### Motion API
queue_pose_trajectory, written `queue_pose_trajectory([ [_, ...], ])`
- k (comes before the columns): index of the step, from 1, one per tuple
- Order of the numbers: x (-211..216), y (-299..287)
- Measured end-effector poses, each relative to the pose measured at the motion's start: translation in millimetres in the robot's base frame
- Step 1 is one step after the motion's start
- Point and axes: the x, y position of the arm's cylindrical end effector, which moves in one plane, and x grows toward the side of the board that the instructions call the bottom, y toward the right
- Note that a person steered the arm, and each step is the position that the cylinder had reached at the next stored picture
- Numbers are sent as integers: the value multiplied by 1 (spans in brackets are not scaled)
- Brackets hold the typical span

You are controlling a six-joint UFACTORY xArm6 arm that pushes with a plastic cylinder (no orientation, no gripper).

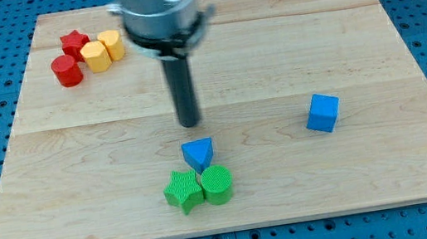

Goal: Slide the blue cube into the top right side of the blue triangle

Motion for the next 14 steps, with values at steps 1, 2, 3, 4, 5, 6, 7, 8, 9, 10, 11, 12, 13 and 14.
queue_pose_trajectory([
  [1, 33, 0],
  [2, 48, 0],
  [3, -4, 32],
  [4, -58, 41],
  [5, -87, 49],
  [6, -113, 125],
  [7, -127, 217],
  [8, -60, 243],
  [9, 6, 230],
  [10, 2, 118],
  [11, 41, 80],
  [12, 46, 58],
  [13, 3, 100],
  [14, 26, 69],
])
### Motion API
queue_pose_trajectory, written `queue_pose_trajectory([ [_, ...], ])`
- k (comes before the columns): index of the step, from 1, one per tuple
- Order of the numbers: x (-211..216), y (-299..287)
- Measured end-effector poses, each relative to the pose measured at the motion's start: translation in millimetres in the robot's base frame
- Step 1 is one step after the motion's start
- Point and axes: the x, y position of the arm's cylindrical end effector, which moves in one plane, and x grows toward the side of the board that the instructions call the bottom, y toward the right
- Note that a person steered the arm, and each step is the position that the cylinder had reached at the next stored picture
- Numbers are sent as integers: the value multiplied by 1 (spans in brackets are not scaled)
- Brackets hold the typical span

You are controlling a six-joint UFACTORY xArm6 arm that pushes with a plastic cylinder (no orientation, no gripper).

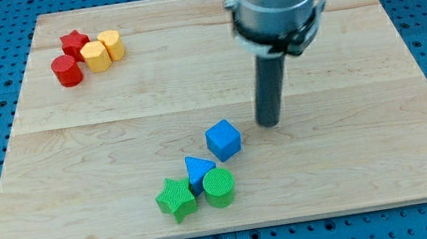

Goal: Slide the blue cube into the top right side of the blue triangle

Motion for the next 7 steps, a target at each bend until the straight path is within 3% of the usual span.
queue_pose_trajectory([
  [1, 42, -10],
  [2, 6, 21],
  [3, -31, -11],
  [4, 12, -14],
  [5, 16, -20],
  [6, -22, -22],
  [7, -6, -65],
])
